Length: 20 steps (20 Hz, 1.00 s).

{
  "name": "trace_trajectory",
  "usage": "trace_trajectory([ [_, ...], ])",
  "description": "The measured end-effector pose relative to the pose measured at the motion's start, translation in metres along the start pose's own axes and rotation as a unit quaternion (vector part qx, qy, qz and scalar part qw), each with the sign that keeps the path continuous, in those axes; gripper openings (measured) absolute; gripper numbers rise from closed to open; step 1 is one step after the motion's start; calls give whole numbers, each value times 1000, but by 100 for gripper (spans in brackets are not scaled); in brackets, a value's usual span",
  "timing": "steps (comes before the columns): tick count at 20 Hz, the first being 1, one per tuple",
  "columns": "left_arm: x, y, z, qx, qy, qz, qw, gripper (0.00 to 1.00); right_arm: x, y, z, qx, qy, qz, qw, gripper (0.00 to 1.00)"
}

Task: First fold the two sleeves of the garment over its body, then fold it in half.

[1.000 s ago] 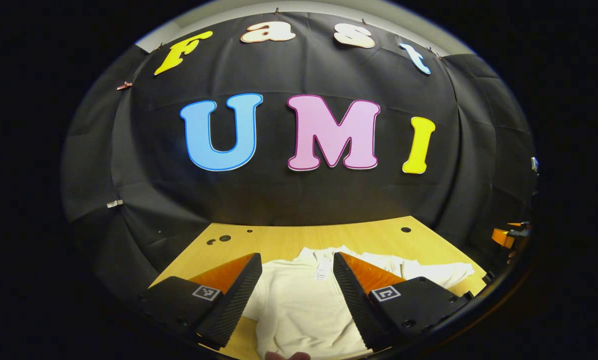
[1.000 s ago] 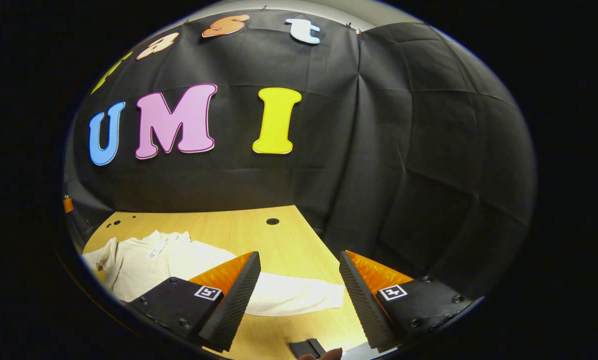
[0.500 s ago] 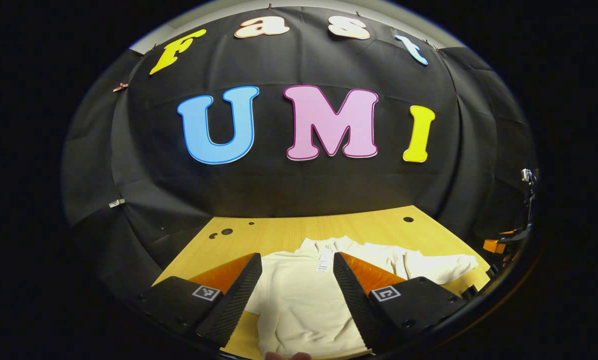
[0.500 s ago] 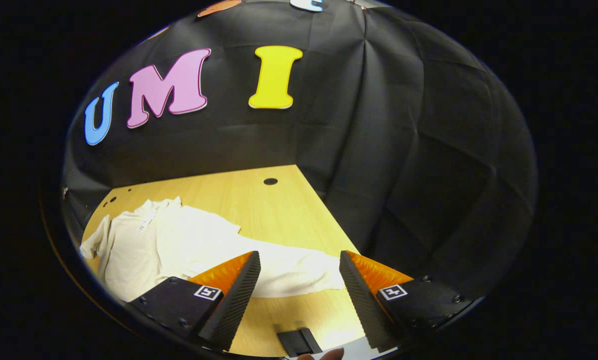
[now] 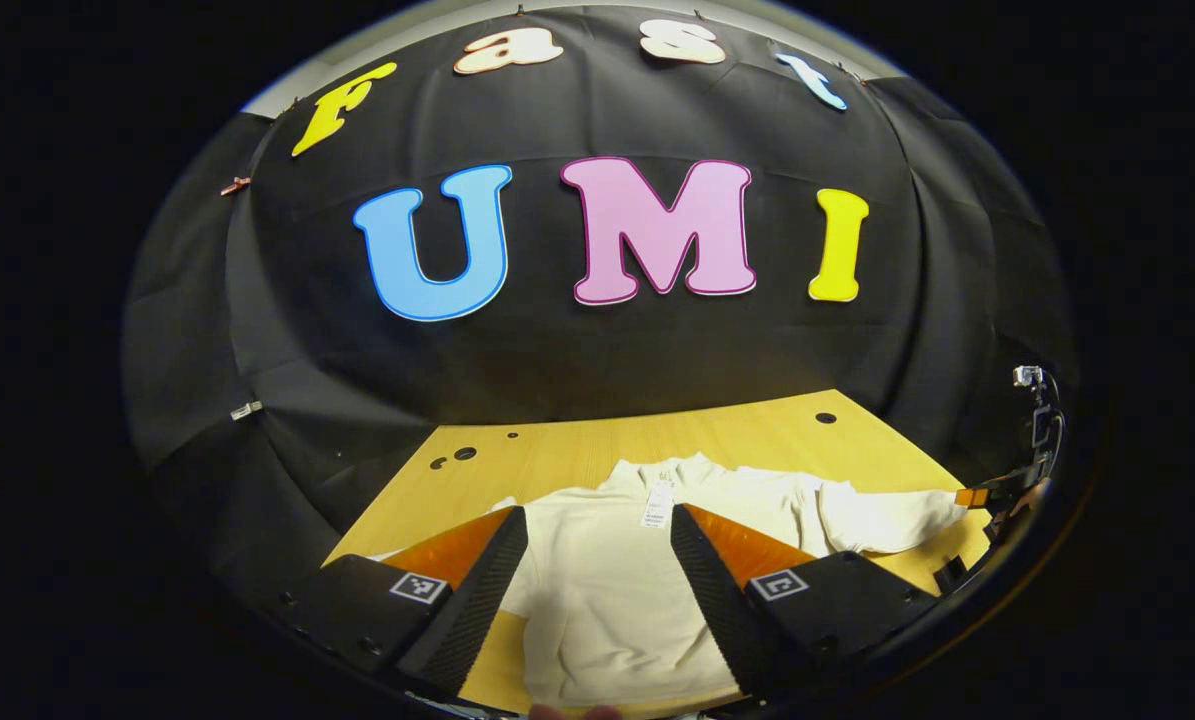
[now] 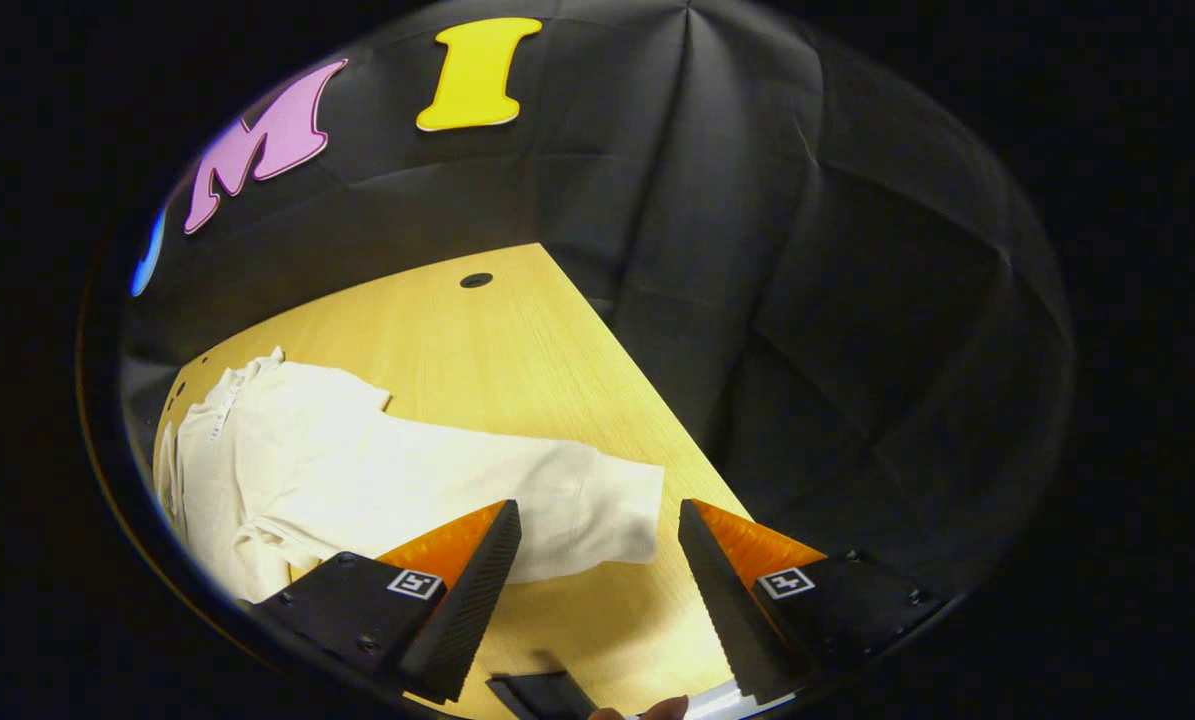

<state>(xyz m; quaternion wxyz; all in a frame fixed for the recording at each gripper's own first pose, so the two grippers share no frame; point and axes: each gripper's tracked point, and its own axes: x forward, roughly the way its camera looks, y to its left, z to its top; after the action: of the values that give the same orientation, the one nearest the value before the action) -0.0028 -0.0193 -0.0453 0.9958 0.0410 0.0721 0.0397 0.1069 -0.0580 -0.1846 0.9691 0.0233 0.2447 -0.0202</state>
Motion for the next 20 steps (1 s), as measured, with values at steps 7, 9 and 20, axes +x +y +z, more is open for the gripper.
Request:
trace_trajectory([
  [7, -2, -9, 1, -6, 1, 20, 1000, 95, 41, -5, -24, 3, 56, 17, 998, 98],
  [9, -1, -12, 0, -3, 6, 28, 1000, 95, 46, -4, -30, 8, 69, 26, 997, 98],
  [20, -7, -20, -7, -5, 20, 43, 999, 95, 47, 2, -25, 15, 62, 57, 996, 23],
])
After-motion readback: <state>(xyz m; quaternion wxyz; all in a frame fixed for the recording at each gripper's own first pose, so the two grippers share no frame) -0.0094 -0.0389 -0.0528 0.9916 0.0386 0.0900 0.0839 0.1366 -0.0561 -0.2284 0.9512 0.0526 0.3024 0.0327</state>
